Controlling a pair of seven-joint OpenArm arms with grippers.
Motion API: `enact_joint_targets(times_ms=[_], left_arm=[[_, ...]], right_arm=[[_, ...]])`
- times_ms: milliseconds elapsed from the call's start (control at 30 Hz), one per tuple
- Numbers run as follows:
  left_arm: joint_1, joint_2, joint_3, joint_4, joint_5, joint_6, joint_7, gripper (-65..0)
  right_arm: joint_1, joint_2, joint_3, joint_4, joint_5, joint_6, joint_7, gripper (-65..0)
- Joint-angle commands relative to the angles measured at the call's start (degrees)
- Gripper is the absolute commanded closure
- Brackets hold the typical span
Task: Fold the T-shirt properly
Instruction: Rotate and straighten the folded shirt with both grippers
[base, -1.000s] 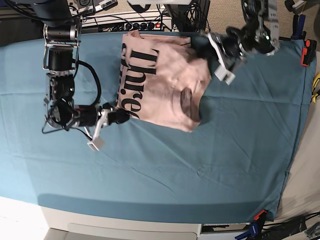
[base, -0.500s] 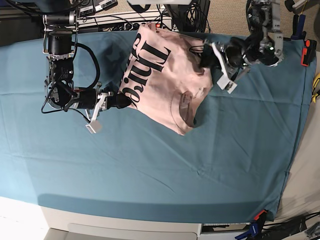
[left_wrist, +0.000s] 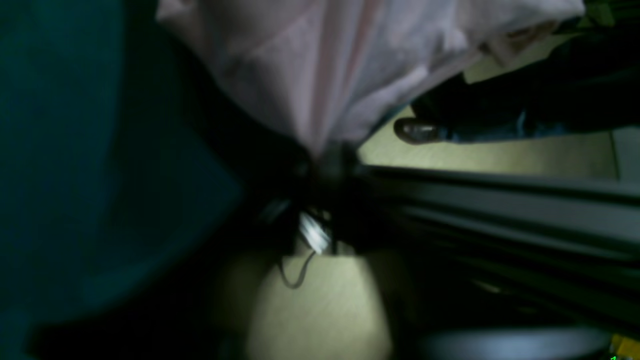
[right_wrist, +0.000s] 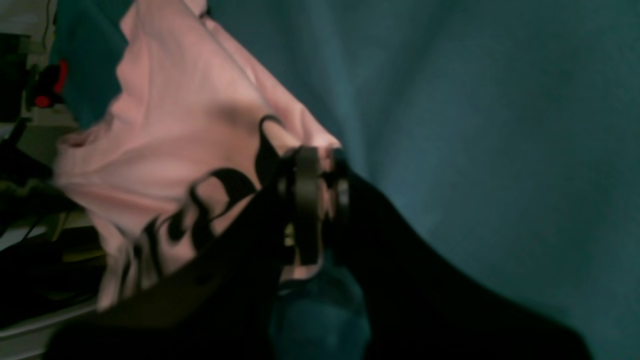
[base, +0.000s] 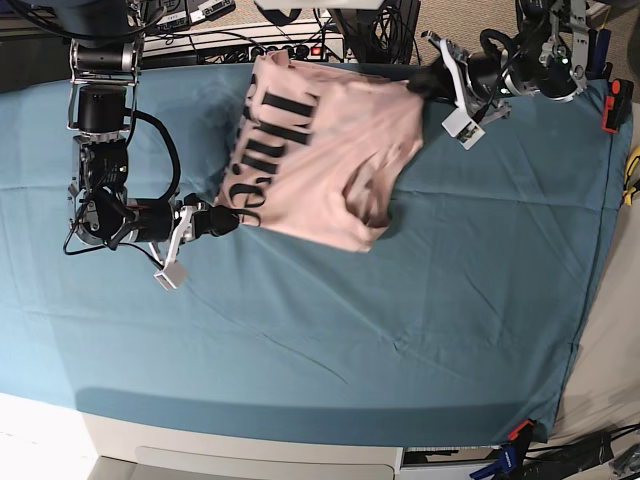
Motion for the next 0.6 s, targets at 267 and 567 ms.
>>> enact_joint_targets(times_ms=[267, 567], left_arm=[[0.17, 2.56, -0.26, 0.87, 2.64, 3.98, -3.54, -32.2], [0.15, 8.17, -0.26, -1.51, 3.89, 6.64, -4.85, -32.2]], right_arm=[[1.42, 0.94, 0.55, 0.70, 1.07, 0.06, 0.99, 0.0], [1.22, -0.90, 0.55, 0.70, 1.07, 0.06, 0.99, 0.0]])
